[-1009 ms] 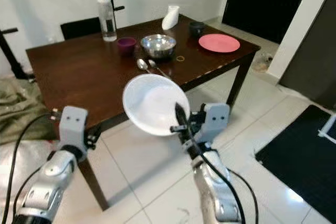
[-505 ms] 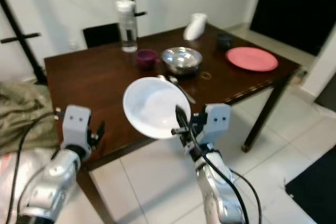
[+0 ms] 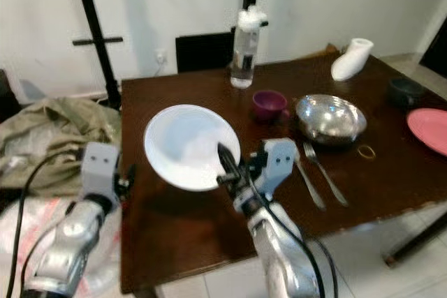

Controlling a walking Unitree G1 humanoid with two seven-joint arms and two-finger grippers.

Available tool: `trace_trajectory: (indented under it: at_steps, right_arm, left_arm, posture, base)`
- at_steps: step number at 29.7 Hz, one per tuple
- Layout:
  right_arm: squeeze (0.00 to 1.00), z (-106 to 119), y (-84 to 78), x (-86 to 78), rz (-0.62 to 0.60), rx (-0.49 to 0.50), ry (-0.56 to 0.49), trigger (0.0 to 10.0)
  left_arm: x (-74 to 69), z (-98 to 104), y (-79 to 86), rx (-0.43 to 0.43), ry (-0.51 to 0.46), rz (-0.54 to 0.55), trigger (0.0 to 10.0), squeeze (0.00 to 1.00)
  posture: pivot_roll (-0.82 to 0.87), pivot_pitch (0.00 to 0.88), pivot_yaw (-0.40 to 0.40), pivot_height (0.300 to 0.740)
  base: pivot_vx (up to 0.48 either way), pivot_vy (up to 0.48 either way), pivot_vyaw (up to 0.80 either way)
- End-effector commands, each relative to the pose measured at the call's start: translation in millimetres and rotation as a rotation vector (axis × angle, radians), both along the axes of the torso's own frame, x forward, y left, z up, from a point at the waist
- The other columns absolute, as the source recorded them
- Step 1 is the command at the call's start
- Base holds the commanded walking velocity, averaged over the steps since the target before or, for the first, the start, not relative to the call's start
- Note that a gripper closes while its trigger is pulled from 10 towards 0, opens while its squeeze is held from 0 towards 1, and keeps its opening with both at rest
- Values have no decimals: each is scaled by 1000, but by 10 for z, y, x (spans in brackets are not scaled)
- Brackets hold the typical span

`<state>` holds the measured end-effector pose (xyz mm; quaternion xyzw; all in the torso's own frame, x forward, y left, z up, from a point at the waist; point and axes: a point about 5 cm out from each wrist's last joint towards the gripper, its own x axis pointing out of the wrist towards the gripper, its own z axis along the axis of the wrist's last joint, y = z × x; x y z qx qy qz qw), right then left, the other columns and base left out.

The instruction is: Setting the table

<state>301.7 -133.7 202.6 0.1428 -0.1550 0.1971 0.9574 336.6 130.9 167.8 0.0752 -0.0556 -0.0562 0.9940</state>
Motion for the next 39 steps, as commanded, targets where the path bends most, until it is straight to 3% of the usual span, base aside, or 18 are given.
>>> trace_trajectory:
  at_steps: [1,13,24,27,34,35,36,39]
  right_arm:
    - [0,6,32,-17,-2,16,-5,10000]
    - [0,-4,-105,22,-103,11,6,10000]
    - [0,-46,-96,42,-106,-35,33,10000]
    - [0,-152,-139,123,-150,-108,124,10000]
    - [0,-124,-334,396,-221,4,223,10000]
    - [0,-112,-384,508,-236,20,259,10000]
    - [0,-70,-433,716,-223,102,343,10000]
    - [0,-35,-434,842,-207,136,396,10000]
  left_arm:
    - [-30,-104,84,6,47,11,10000,0]
    - [-49,-130,7,-8,80,-61,10000,0]
    - [-54,-212,8,25,215,-145,10000,0]
    - [-39,-125,94,60,211,-160,10000,0]
    - [-66,208,283,100,92,-254,10000,0]
    - [-89,340,326,104,37,-283,10000,0]
    - [-140,556,403,119,-31,-329,10000,0]
    - [-185,685,428,135,-59,-362,10000,0]
  posture:
    - [1,72,71,740]
    - [1,76,74,740]
    - [4,82,71,740]
    - [11,96,64,740]
    - [30,122,69,740]
    - [41,129,69,740]
    - [58,143,67,740]
    - [67,148,63,740]
  base:
    - [0,0,0]
    - [0,0,0]
    - [0,0,0]
    - [0,0,0]
    - [0,0,0]
    - [0,0,0]
    - [0,0,0]
    - [0,0,0]
